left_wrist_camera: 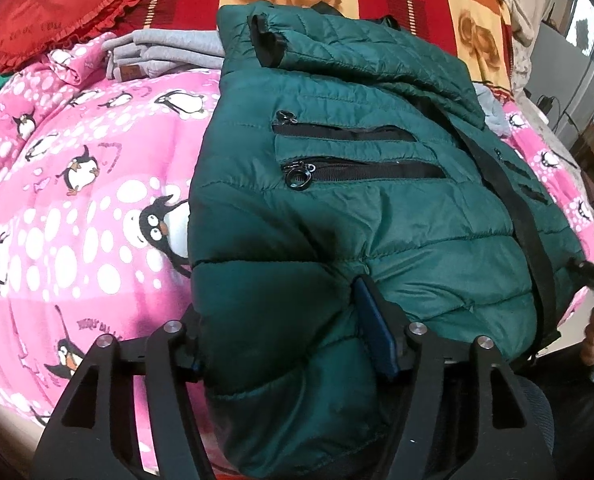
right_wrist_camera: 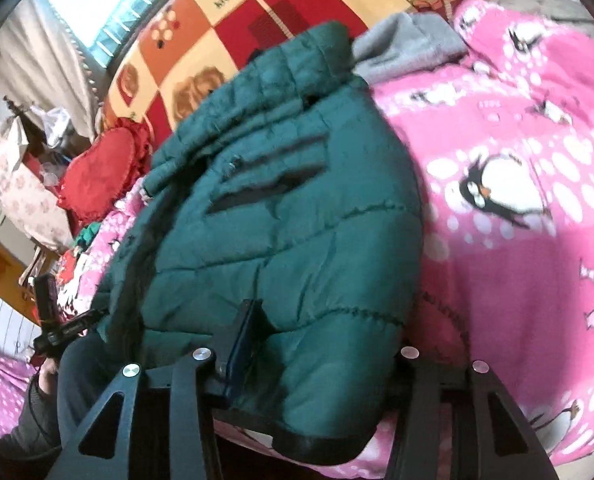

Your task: Fold large clothes

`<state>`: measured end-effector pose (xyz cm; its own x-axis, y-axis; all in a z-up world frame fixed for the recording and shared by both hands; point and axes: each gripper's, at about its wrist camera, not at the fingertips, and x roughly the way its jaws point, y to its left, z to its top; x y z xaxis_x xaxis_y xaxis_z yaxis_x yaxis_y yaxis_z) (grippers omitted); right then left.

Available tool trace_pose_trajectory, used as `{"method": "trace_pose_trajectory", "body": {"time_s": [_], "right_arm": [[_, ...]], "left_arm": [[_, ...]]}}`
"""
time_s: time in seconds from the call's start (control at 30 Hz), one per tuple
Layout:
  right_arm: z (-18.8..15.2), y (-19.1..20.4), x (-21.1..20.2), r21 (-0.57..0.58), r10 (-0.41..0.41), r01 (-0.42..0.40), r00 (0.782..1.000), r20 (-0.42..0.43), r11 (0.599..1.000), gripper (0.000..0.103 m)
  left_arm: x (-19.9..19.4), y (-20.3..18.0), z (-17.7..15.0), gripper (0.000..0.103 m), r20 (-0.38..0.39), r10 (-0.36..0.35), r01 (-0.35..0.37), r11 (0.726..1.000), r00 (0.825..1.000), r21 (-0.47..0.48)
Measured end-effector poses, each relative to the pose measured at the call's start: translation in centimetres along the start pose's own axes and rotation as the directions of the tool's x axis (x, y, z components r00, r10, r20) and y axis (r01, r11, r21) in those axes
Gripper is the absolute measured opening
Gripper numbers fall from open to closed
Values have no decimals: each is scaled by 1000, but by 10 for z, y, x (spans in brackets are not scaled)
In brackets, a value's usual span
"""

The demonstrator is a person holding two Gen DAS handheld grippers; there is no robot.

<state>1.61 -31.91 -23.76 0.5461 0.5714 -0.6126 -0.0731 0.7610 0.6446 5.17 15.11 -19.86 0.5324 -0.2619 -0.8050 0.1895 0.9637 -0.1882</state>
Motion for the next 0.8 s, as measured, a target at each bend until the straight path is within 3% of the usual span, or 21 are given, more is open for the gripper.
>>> {"method": "trace_pose_trajectory", "body": {"time_s": [0.27, 0.33, 0.4, 0.47, 0.63, 0.7, 0.8], "right_arm": [[-2, 1, 1, -20, 14, -14, 1000, 1, 1000, 48], [-2, 3, 0, -26, 8, -8, 1000, 5, 1000, 45], [-1, 8, -3, -45, -1, 1, 1000, 18, 999, 38], [1, 17, -2, -63, -29, 31, 999, 24, 998, 33], [-2, 30, 13, -83, -136, 137, 990, 26, 987, 33], [-5, 27, 12, -72, -131, 133, 991, 41, 988, 34], [-5, 22, 8, -71, -104, 107, 993, 49, 992, 33]], "left_arm": [[-2, 12, 3, 66, 49, -78, 80, 996, 996, -48], [-2, 15, 4, 57, 50, -86, 90, 993, 995, -80], [-6, 15, 6, 42, 59, -79, 84, 993, 995, -85], [-10, 13, 6, 35, 73, -68, 74, 994, 995, -79], [-5, 8, 8, 37, 52, -38, 40, 998, 998, -43], [1, 9, 12, 47, 24, -46, 47, 998, 999, -34], [4, 4, 14, 47, 26, -40, 40, 999, 999, -13]]}}
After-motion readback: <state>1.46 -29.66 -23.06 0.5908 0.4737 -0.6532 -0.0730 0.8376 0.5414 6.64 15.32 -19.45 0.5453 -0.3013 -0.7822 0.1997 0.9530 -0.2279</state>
